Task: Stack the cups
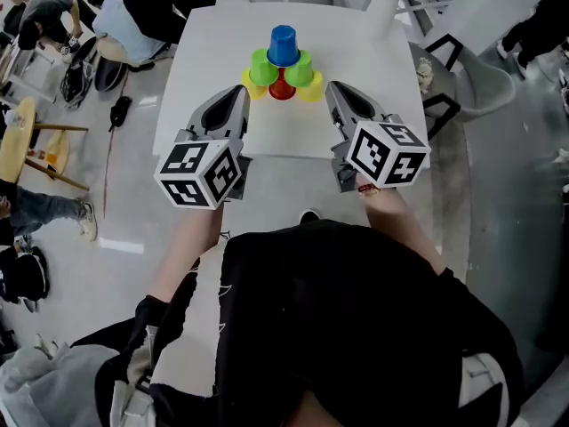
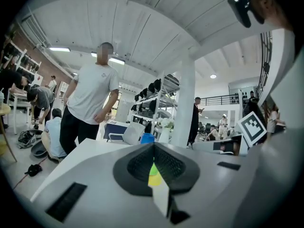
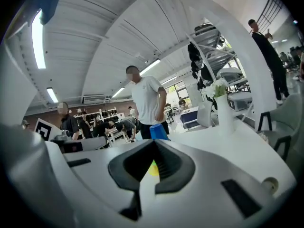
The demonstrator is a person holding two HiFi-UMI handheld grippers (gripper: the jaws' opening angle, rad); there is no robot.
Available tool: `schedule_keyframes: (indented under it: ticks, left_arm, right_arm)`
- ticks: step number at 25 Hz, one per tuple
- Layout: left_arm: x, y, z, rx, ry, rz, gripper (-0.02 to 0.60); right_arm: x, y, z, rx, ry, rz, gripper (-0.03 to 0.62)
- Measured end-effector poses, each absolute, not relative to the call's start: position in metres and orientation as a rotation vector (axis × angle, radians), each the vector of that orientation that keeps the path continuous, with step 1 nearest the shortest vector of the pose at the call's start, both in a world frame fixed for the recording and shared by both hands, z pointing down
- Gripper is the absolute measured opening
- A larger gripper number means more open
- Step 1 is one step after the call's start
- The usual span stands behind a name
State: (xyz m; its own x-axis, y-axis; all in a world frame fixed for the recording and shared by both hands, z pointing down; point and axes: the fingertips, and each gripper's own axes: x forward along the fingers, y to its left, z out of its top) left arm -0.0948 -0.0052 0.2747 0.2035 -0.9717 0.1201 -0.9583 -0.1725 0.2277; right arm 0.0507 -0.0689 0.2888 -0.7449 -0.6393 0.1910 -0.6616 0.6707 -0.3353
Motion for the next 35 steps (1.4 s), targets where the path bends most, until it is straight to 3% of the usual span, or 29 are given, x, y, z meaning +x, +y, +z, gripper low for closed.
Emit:
schedule_keyframes:
  ticks: [35]
  left_arm:
    - [-0.085, 0.053, 0.3, 2.25, -1.745, -0.055, 0.011]
  right_arm:
    - [0.061, -0.002, 0.324, 1.183, -2.677, 0.548, 0.002]
